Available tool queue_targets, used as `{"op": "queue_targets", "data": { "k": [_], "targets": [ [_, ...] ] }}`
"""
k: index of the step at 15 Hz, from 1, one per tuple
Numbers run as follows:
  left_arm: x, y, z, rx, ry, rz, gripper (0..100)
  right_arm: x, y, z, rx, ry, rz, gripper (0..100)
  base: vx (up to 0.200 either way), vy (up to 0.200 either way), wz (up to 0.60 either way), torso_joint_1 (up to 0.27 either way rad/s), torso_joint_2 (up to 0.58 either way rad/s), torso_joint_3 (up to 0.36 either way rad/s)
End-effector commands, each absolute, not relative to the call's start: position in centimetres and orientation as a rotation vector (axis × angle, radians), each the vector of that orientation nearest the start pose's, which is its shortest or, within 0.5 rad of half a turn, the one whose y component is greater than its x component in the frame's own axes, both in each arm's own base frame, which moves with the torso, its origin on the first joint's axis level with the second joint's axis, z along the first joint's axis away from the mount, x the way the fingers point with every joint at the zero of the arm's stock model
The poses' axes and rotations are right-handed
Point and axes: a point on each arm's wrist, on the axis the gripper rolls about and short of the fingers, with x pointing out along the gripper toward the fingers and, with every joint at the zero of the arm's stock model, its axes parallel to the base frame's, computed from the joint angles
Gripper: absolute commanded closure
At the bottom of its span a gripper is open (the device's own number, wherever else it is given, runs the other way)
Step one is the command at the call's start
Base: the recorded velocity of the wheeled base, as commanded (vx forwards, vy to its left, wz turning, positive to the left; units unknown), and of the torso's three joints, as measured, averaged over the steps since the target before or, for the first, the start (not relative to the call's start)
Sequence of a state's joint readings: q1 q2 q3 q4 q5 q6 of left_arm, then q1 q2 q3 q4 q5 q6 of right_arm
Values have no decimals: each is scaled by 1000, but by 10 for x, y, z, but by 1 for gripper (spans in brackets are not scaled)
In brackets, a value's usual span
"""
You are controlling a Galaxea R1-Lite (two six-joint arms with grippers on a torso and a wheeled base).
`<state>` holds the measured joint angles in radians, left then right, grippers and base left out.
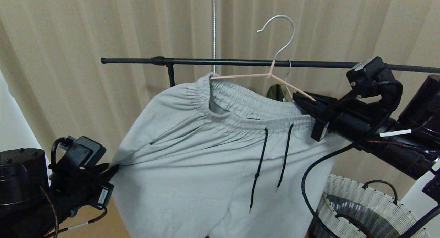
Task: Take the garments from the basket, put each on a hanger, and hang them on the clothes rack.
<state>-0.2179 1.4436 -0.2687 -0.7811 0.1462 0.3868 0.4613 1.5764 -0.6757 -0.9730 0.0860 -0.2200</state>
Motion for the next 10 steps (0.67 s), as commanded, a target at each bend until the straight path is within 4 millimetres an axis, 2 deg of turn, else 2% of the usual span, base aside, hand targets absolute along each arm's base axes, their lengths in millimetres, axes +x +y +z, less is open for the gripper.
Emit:
{"op": "queue_targets", "data": {
  "k": [1,3,6,8,10],
  "targets": [
    [188,-42,129,441,350,-161,0,242,123,215,-204,-122,543,100,0,0,0,0,0,0],
    [177,-46,140,365,290,-174,0,239,121,202,-214,-75,545,100,0,0,0,0,0,0],
    [161,-46,161,194,186,-168,0,230,102,186,-230,-5,479,100,0,0,0,0,0,0],
    [155,-40,152,160,219,-139,0,218,95,175,-238,40,436,100,0,0,0,0,0,0],
    [153,-35,149,117,234,-108,0,217,94,172,-246,55,399,100,0,0,0,0,0,0]
  ]
}}
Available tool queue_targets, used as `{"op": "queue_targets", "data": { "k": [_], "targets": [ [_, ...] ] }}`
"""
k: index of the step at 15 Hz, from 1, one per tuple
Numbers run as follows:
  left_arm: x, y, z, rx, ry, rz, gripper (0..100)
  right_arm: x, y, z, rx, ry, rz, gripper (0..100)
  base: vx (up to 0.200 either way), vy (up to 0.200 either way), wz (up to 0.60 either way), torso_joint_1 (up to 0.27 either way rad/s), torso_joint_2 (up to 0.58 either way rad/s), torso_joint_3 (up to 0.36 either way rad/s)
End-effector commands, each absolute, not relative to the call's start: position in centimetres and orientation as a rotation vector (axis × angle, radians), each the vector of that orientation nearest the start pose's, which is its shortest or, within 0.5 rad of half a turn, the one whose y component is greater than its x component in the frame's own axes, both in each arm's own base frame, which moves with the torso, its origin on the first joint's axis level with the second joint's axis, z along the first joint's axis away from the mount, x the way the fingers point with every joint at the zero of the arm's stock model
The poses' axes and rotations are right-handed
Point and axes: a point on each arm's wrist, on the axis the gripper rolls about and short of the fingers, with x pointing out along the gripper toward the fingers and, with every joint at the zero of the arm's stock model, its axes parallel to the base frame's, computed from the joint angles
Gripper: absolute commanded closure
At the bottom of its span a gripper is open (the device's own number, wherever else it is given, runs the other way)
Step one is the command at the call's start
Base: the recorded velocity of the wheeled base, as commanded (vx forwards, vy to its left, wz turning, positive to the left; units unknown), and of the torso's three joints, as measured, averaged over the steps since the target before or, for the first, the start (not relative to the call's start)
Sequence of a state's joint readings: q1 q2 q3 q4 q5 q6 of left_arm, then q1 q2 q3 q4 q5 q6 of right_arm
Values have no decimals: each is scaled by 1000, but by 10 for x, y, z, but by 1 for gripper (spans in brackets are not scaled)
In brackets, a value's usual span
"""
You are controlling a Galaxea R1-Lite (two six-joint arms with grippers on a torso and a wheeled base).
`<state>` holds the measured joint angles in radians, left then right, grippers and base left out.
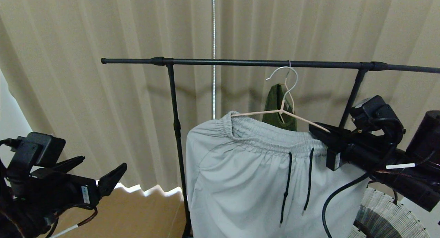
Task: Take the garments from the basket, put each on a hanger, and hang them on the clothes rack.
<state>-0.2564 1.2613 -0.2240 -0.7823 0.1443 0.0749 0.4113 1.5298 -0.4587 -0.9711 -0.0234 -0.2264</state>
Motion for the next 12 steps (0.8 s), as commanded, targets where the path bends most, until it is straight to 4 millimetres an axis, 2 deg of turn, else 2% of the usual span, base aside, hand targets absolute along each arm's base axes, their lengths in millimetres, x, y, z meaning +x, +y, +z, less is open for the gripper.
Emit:
{"op": "queue_targets", "data": {
  "k": [1,3,5,8,10,12],
  "targets": [
    [157,-36,157,107,201,-108,0,217,93,174,-248,52,365,100,0,0,0,0,0,0],
    [158,-35,157,105,197,-104,0,217,91,171,-243,64,350,100,0,0,0,0,0,0],
    [154,-32,164,97,157,-85,0,212,67,164,-240,89,262,100,0,0,0,0,0,0],
    [151,-31,166,97,140,-85,0,197,59,172,-234,45,242,100,0,0,0,0,0,0],
    [151,-31,166,97,140,-86,0,192,51,164,-237,71,212,100,0,0,0,0,0,0],
    [151,-32,163,101,154,-88,0,187,49,167,-235,58,211,100,0,0,0,0,0,0]
  ]
}}
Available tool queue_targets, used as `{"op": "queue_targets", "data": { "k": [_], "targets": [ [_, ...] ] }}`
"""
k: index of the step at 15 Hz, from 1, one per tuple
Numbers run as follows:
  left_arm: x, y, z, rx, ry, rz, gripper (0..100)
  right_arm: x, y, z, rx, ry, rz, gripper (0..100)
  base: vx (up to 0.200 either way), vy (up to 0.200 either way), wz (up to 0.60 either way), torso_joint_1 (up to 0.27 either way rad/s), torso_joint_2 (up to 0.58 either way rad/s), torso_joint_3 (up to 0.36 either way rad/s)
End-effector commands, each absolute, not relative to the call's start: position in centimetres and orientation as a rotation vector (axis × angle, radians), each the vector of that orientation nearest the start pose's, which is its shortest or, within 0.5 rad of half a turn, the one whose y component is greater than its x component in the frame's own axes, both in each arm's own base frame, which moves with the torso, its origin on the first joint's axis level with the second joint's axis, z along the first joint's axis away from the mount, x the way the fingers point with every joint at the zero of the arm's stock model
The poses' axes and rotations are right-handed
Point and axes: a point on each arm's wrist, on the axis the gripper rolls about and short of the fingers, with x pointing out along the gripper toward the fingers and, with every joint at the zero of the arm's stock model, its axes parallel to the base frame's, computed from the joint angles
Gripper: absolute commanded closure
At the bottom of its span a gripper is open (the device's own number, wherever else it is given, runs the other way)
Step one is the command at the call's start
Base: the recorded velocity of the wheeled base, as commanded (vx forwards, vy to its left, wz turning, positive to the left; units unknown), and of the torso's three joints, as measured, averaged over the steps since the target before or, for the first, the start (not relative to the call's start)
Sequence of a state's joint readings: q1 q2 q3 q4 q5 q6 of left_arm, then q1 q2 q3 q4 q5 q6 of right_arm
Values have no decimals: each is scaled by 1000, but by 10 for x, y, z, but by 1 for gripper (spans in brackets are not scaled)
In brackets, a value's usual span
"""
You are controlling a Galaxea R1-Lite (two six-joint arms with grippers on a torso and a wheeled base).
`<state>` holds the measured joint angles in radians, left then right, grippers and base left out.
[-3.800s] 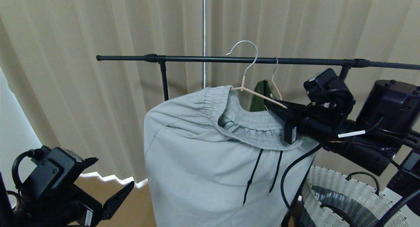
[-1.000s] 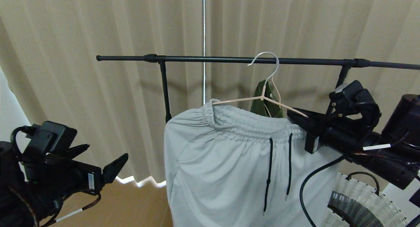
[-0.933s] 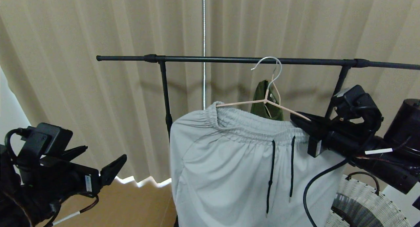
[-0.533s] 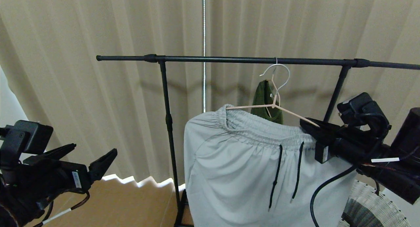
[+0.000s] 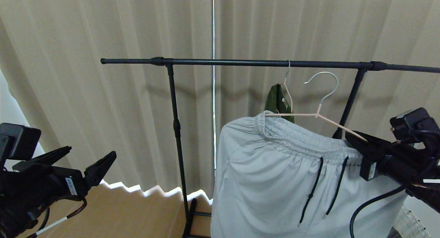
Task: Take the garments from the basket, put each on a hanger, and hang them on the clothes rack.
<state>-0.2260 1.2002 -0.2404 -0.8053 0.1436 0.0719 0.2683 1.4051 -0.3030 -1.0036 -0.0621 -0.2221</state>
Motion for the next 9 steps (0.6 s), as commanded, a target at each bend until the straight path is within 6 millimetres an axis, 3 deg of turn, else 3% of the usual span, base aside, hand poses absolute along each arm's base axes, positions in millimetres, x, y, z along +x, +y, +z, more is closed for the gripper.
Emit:
{"op": "queue_targets", "data": {
  "k": [1,6,7,9],
  "targets": [
    [151,-32,163,102,155,-88,0,187,49,167,-235,58,211,100,0,0,0,0,0,0],
    [151,-32,165,99,143,-88,0,213,37,186,-226,49,131,100,0,0,0,0,0,0],
    [149,-31,166,106,131,-88,0,204,28,178,-239,77,83,100,0,0,0,0,0,0],
    [149,-31,168,116,117,-87,0,193,25,188,-271,31,71,100,0,0,0,0,0,0]
  ]
}}
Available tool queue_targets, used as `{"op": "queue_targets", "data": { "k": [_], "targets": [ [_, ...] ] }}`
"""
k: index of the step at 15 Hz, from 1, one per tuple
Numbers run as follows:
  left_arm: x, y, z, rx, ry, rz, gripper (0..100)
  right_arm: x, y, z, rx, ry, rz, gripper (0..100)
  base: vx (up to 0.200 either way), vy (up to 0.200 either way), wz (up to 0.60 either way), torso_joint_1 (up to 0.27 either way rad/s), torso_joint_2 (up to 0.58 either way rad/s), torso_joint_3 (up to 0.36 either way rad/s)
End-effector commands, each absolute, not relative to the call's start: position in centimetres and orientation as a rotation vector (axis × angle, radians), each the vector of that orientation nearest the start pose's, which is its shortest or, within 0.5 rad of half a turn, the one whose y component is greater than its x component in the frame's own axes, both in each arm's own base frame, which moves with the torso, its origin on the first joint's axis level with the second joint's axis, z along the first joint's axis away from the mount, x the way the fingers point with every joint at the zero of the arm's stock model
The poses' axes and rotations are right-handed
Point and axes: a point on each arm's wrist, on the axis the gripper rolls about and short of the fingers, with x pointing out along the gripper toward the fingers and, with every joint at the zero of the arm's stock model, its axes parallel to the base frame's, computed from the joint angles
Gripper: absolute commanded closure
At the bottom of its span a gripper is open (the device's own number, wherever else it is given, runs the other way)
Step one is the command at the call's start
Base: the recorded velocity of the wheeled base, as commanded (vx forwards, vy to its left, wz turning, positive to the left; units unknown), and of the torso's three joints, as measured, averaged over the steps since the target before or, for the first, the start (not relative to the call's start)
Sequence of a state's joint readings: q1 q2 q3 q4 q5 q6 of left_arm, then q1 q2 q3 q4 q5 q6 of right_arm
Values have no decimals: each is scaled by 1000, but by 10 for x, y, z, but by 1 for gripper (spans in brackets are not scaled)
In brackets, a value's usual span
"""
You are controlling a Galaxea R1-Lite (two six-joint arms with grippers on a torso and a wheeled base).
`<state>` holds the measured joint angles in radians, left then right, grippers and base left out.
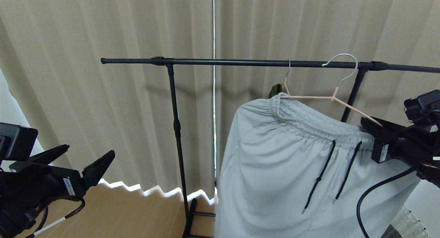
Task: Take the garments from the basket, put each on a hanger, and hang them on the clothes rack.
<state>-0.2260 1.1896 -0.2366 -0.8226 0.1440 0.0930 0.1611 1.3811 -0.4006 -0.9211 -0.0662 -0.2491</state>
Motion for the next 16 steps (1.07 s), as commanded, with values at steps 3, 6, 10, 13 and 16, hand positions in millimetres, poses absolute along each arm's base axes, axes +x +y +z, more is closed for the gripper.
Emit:
{"op": "queue_targets", "data": {
  "k": [3,6,10,13,16],
  "targets": [
    [148,-30,171,111,93,-84,0,195,23,186,-273,44,63,100,0,0,0,0,0,0],
    [148,-31,171,113,91,-89,0,195,16,184,-275,75,19,100,0,0,0,0,0,0],
    [147,-31,170,113,92,-89,0,194,6,174,-309,178,-103,100,0,0,0,0,0,0],
    [147,-31,169,120,97,-89,0,192,-1,171,-336,239,-204,100,0,0,0,0,0,0],
    [148,-31,168,122,106,-90,0,191,-11,168,-370,278,-273,100,0,0,0,0,0,0]
  ]
}}
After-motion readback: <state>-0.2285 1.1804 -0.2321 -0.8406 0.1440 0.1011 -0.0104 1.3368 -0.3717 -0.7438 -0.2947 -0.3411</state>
